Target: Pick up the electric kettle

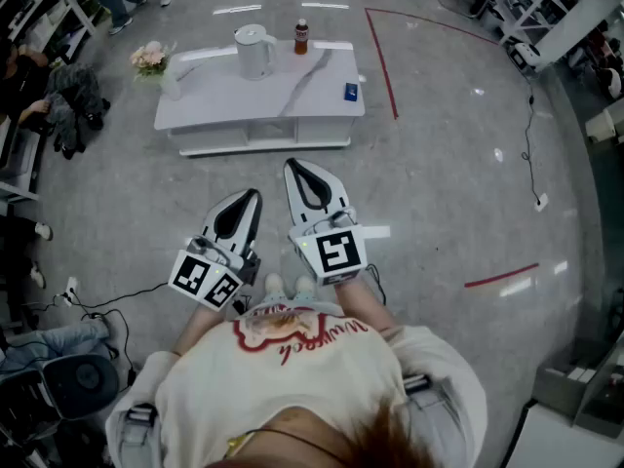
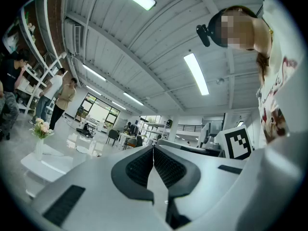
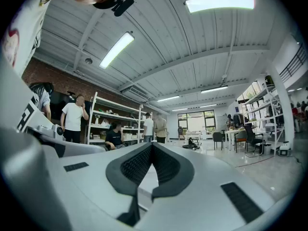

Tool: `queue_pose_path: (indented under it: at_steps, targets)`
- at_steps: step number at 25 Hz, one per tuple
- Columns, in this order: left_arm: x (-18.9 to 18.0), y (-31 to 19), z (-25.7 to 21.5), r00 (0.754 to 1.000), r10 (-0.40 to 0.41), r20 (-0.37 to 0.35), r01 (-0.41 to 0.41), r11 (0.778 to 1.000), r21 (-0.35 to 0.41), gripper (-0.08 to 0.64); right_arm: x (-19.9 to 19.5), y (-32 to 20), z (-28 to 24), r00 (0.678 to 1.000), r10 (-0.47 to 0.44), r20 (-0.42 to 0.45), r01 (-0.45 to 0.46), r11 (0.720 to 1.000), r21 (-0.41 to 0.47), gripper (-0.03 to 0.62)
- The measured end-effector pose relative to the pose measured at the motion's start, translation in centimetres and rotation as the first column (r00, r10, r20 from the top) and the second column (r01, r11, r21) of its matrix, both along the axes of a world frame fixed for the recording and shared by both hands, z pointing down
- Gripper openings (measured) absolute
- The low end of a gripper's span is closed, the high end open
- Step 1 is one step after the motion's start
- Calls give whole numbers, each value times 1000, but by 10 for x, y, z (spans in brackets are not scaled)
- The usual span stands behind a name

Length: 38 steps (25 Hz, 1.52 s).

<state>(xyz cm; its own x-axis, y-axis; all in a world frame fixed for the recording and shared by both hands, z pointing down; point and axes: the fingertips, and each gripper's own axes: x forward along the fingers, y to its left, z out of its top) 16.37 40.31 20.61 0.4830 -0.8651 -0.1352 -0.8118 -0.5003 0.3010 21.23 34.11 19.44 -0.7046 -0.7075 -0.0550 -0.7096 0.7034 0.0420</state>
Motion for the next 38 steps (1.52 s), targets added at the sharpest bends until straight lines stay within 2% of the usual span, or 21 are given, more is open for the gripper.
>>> queue_pose_path:
  at_steps: [3, 7, 11, 17, 21, 27, 34, 38]
  targets:
    - [-2, 0, -2, 1000, -2, 0, 2, 1000, 3, 12, -7, 7, -3, 1000, -7, 12, 7, 999, -33, 15]
    - [-2, -3, -2, 1000, -4, -2, 4, 1000, 4, 12, -7, 5, -4, 1000, -3, 3, 3, 1000, 9, 15]
    - [0, -2, -3, 1000, -1, -4, 1, 1000, 5, 12, -5, 6, -4, 1000, 1, 5, -1, 1000, -17, 15]
    - [6, 1, 0, 1000, 0, -4, 0, 1000, -8, 12, 4, 6, -7, 998, 18, 60, -15, 999, -38, 15]
    - [15, -1, 4, 1000, 7, -1, -7, 1000, -14, 12, 14, 1, 6, 999, 22, 45, -20, 999, -43, 15]
    - [30, -15, 3, 1000, 9, 15, -8, 1000, -15, 12, 30, -14, -1, 995, 14, 99, -8, 998, -61, 15]
    - [39, -31, 8, 999, -40, 17, 40, 999, -13, 12, 47, -36, 7, 997, -4, 79, 10, 998, -67, 15]
    - [34, -32, 21, 998, -56, 21, 57, 997, -43, 12, 44, -44, 14, 998, -18, 68, 22, 997, -71, 15]
